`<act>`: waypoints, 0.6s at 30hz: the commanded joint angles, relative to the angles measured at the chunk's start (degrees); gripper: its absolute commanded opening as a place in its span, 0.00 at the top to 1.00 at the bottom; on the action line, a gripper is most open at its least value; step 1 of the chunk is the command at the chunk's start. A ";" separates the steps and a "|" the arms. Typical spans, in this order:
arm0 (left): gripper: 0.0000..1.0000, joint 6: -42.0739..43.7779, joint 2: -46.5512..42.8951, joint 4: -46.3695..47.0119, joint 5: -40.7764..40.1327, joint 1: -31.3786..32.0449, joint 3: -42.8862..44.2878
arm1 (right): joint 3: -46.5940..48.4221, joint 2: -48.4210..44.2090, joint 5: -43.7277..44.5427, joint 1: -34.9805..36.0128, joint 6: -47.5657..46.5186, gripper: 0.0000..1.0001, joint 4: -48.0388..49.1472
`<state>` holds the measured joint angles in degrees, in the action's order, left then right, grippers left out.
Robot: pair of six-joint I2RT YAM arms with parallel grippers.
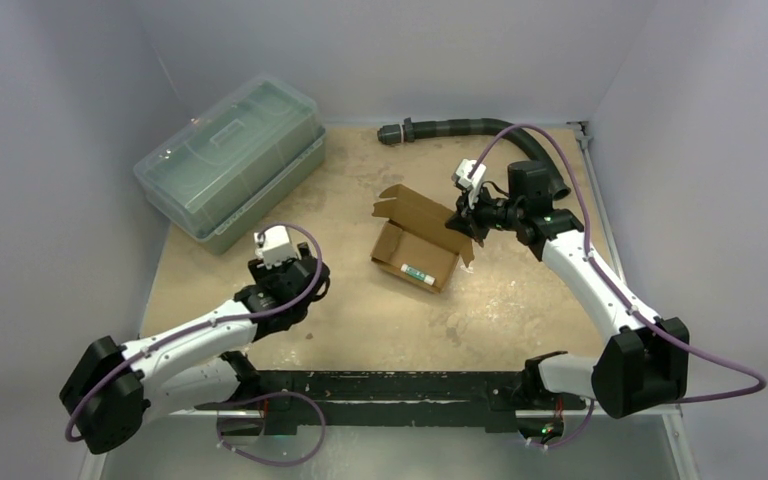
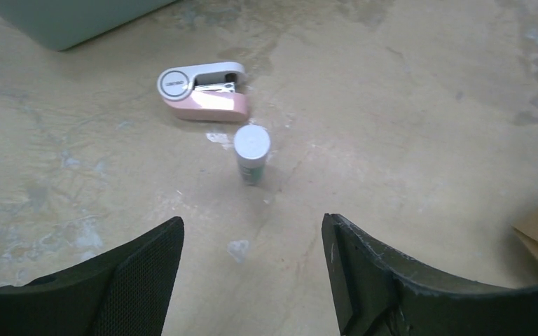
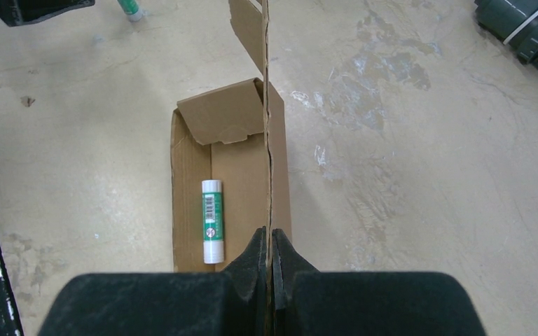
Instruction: Fold the paper box
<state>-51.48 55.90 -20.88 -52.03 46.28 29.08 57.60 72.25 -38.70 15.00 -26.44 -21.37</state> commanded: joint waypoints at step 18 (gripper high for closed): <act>0.36 9.66 17.33 22.24 12.12 -19.76 1.59 | -0.26 0.26 -1.81 0.17 -0.16 1.00 1.28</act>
<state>-42.28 74.11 -2.28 -42.26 28.05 29.02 57.60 72.49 -38.72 15.00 -26.46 -21.39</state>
